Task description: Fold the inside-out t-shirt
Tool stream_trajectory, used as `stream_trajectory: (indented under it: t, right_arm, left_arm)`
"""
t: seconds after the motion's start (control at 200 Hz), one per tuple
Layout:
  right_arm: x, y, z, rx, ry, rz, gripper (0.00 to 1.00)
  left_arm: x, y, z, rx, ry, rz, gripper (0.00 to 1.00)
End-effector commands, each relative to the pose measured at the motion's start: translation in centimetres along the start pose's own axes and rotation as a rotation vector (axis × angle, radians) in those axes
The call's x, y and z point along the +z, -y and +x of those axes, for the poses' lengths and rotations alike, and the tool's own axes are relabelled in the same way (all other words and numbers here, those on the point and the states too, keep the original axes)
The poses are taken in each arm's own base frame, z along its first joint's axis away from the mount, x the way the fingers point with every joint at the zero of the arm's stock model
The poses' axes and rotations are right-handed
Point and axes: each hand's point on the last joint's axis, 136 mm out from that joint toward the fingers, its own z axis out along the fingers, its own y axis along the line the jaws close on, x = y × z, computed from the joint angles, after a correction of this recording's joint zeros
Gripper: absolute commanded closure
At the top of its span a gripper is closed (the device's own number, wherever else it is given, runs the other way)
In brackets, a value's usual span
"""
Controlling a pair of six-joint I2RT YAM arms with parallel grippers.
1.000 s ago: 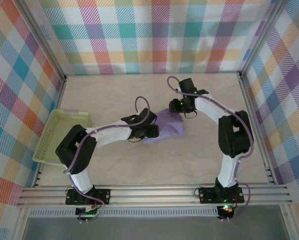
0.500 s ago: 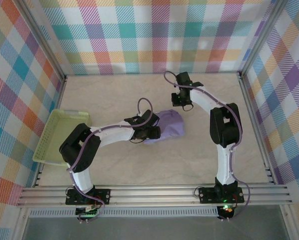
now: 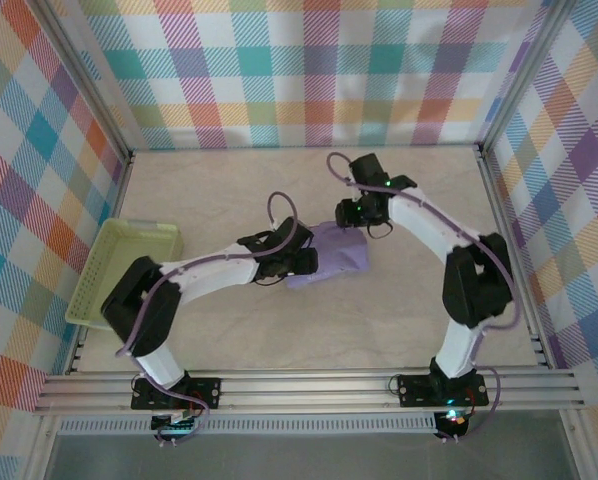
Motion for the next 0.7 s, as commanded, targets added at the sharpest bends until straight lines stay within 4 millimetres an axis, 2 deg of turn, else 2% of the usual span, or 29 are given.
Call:
stream_trajectory:
  t: [0.0, 0.055, 0.11, 0.2, 0.26, 0.36, 0.435, 0.555, 0.695]
  right_arm:
    - [-0.1, -1.7, 3.8, 0.032, -0.057, -0.003, 0.44]
    - [0.2, -1.9, 5.3, 0.046, -0.076, 0.005, 0.43]
    - [0.6, -1.8, 6.3, 0.076, -0.097, 0.012, 0.42]
    - [1.7, -0.8, 7.0, 0.108, -0.108, 0.053, 0.39]
    - [3.1, 0.1, 7.3, 0.140, -0.127, 0.072, 0.36]
    - [6.0, 1.7, 7.9, 0.251, -0.155, -0.009, 0.35]
    - [7.1, 2.4, 8.4, 0.282, -0.177, -0.033, 0.35]
    - [6.3, 2.0, 8.4, 0.280, -0.174, -0.068, 0.32]
    - [2.6, 2.0, 7.0, 0.212, -0.102, -0.028, 0.22]
  left_arm:
    - [-2.3, -1.3, -0.9, -0.030, 0.081, -0.001, 0.29]
    - [-2.1, -1.9, -0.3, -0.041, 0.057, 0.013, 0.29]
    - [-1.5, -1.5, -0.5, -0.055, 0.052, 0.046, 0.30]
    - [-0.2, -1.0, 0.2, -0.044, 0.013, 0.069, 0.30]
    - [0.8, -1.0, 0.5, -0.046, -0.008, 0.055, 0.30]
    - [2.4, -1.2, 1.1, -0.049, -0.044, 0.033, 0.30]
    - [3.2, -1.4, 1.6, -0.047, -0.062, 0.022, 0.31]
    - [2.8, -1.8, 1.4, -0.051, -0.055, 0.014, 0.31]
    - [0.4, -2.3, 0.1, -0.046, 0.005, 0.007, 0.30]
